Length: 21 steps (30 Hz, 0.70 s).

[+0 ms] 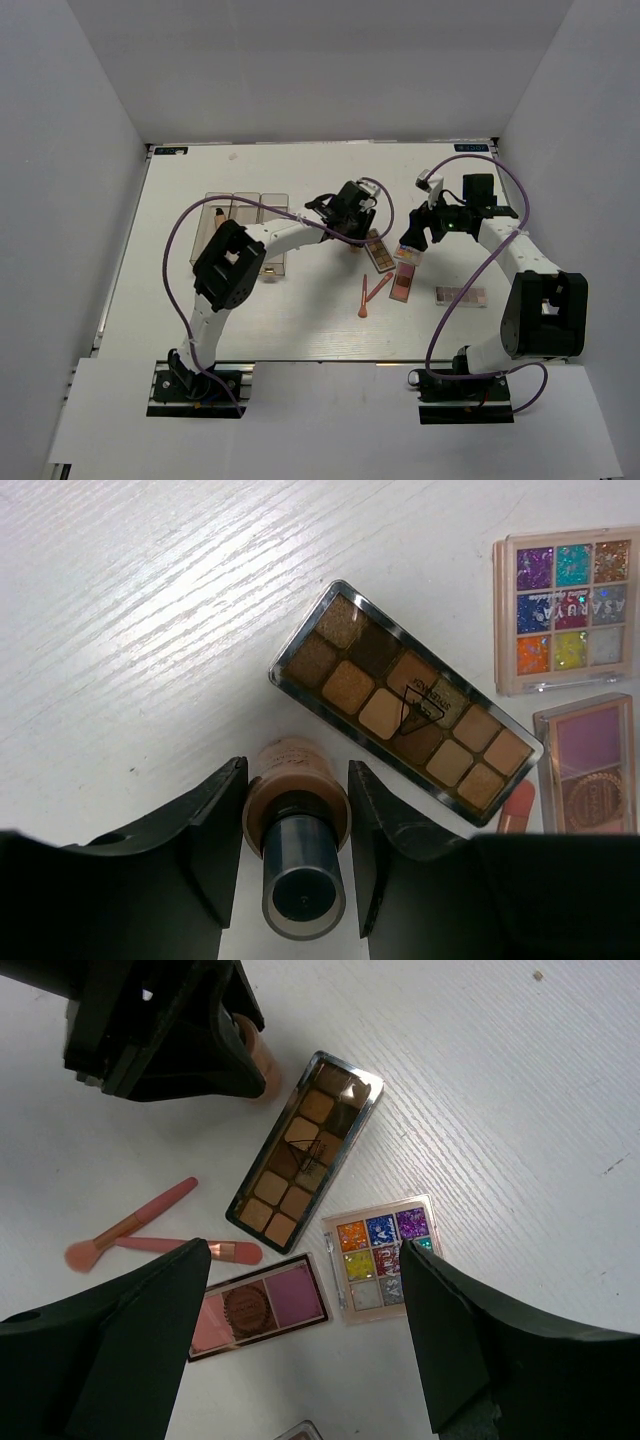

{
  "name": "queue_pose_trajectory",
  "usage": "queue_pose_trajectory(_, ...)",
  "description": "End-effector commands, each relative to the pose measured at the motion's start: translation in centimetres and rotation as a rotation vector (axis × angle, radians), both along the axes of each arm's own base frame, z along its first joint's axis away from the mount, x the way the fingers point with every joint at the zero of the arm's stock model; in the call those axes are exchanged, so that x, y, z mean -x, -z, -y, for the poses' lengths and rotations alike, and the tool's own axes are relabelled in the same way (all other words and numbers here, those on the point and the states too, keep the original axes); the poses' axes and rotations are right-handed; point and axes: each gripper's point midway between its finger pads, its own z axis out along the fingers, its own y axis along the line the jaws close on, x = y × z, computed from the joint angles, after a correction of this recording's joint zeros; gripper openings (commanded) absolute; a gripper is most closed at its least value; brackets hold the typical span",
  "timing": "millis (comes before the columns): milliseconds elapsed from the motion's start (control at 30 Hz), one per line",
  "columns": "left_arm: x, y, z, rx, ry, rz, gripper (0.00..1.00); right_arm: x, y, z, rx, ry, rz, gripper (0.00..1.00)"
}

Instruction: Organize the makeup

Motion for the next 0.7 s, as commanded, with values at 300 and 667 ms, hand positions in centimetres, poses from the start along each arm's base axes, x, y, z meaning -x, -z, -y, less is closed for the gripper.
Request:
queue_pose_trajectory(300,-3.4,-18.9,-12.1,0.089,-0.399,0.309,0.0,0.0,-1.2,-0.4,-0.028,-0.013,0.028,0.68)
queue_pose_trajectory(667,-1.3,-17.0,-30.9,-0.015,-0.86,0.252,0.0,0.1,-0.9,-0.7,-0.037,-0.018,0.013,0.61)
